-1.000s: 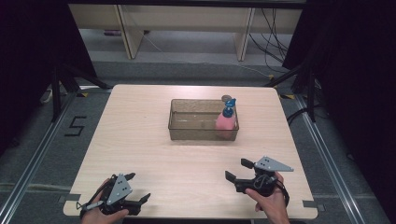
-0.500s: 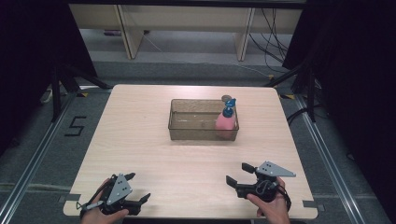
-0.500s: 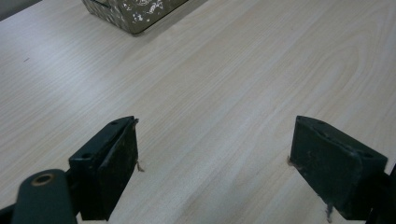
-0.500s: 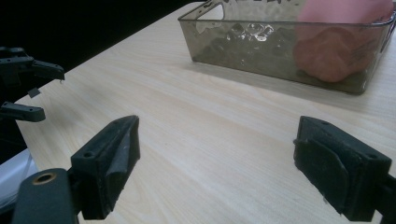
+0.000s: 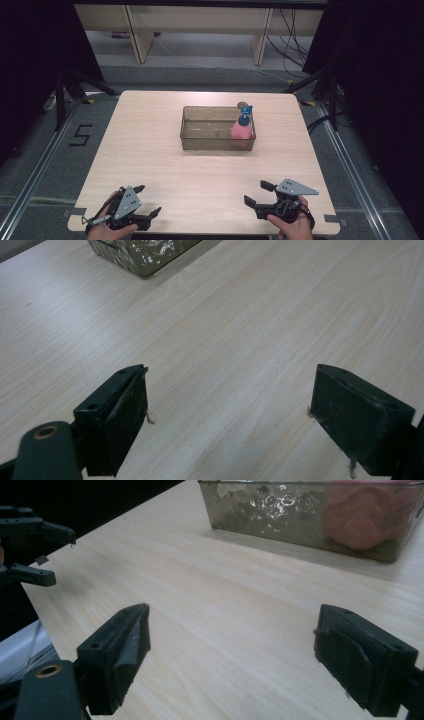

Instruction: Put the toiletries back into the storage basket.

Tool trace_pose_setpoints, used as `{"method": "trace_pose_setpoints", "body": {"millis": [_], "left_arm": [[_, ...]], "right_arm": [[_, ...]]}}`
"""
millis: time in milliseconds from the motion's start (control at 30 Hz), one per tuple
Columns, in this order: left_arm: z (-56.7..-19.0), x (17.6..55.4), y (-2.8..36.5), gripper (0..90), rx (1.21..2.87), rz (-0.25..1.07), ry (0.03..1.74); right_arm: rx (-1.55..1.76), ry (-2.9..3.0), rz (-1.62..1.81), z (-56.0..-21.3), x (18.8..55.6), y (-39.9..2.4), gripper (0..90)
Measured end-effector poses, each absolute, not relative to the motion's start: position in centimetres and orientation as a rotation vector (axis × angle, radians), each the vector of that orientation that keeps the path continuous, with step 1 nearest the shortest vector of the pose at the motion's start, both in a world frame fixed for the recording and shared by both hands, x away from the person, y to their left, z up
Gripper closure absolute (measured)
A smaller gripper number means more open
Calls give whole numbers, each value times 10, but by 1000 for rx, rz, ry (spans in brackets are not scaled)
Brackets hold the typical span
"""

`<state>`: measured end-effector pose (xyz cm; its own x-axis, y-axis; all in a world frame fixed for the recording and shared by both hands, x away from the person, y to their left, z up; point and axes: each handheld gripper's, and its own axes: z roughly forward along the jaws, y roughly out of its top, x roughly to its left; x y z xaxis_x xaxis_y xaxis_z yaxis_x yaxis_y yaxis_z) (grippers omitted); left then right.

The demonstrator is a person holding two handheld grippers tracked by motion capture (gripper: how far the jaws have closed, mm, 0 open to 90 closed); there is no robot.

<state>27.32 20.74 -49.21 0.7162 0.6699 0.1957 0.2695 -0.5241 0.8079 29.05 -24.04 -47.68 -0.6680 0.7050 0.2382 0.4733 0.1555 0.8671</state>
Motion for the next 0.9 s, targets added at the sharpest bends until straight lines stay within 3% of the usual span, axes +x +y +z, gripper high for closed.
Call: {"method": "trace_pose_setpoints", "body": {"millis": [900], "left_arm": [[-491, 273, 208, 147, 2135, 624, 701]], "right_arm": [[1082, 2316, 1435, -485, 276, -235, 159]]}}
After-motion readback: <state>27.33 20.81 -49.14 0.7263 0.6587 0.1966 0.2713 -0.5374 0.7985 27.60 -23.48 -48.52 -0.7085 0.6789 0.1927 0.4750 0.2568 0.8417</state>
